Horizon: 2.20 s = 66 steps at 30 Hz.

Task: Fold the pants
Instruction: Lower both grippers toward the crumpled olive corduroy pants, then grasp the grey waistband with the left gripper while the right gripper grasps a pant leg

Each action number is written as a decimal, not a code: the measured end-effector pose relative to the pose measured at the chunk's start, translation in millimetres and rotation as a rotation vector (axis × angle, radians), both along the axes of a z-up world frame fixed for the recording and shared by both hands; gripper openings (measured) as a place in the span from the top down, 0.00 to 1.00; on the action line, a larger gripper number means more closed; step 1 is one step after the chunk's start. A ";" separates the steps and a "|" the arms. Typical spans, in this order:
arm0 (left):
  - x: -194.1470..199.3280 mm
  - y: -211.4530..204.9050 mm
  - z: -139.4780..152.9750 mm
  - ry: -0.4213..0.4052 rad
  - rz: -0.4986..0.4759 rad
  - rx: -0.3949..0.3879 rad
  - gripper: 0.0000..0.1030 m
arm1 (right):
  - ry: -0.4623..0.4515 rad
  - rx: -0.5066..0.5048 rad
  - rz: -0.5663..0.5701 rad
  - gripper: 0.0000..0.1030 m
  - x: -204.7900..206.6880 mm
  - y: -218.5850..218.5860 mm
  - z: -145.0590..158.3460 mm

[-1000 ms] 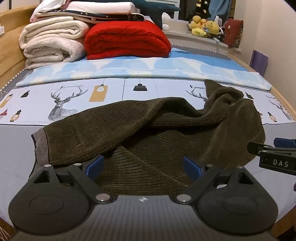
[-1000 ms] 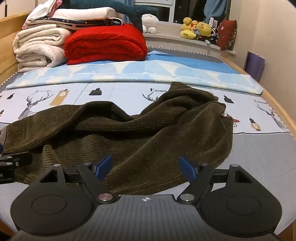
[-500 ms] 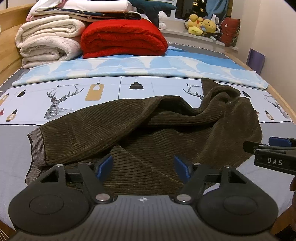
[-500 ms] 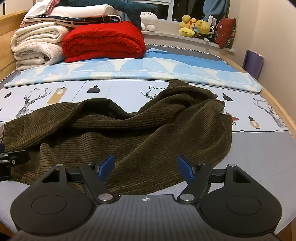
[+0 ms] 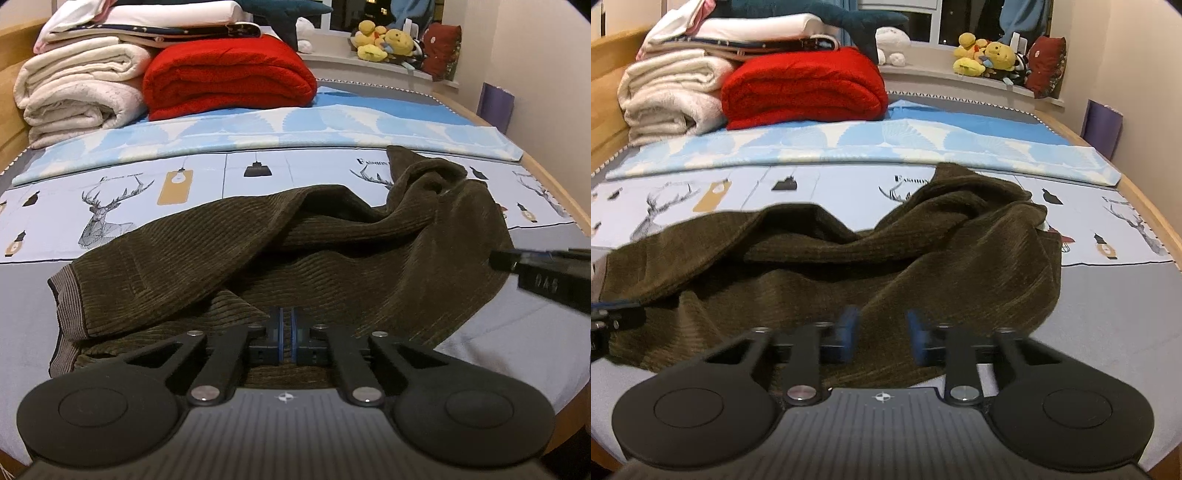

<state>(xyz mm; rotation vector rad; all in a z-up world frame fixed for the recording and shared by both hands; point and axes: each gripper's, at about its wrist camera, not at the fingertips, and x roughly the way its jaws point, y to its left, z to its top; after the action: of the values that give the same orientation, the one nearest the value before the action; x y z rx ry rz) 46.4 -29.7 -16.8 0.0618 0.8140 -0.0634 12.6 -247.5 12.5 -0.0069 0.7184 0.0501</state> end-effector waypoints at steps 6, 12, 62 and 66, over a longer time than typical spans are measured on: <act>14.3 17.8 21.4 0.026 -0.087 -0.021 0.97 | -0.045 0.100 0.034 0.83 8.9 -25.1 42.5; 59.2 48.7 35.3 0.025 -0.231 0.123 0.96 | -0.196 0.078 0.136 0.65 41.8 -60.9 96.5; 105.4 276.6 -83.9 0.521 0.235 -0.019 0.63 | 0.431 0.176 -0.468 0.79 173.7 -201.2 -122.4; 95.4 263.4 -52.7 0.443 0.237 0.029 0.76 | 0.361 0.191 -0.417 0.89 160.5 -193.9 -98.1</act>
<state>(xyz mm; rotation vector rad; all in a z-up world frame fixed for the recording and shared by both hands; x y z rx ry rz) 141.8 233.7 -69.5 -0.0228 1.2595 0.1642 173.1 -441.3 -85.6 0.3413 1.0605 -0.2863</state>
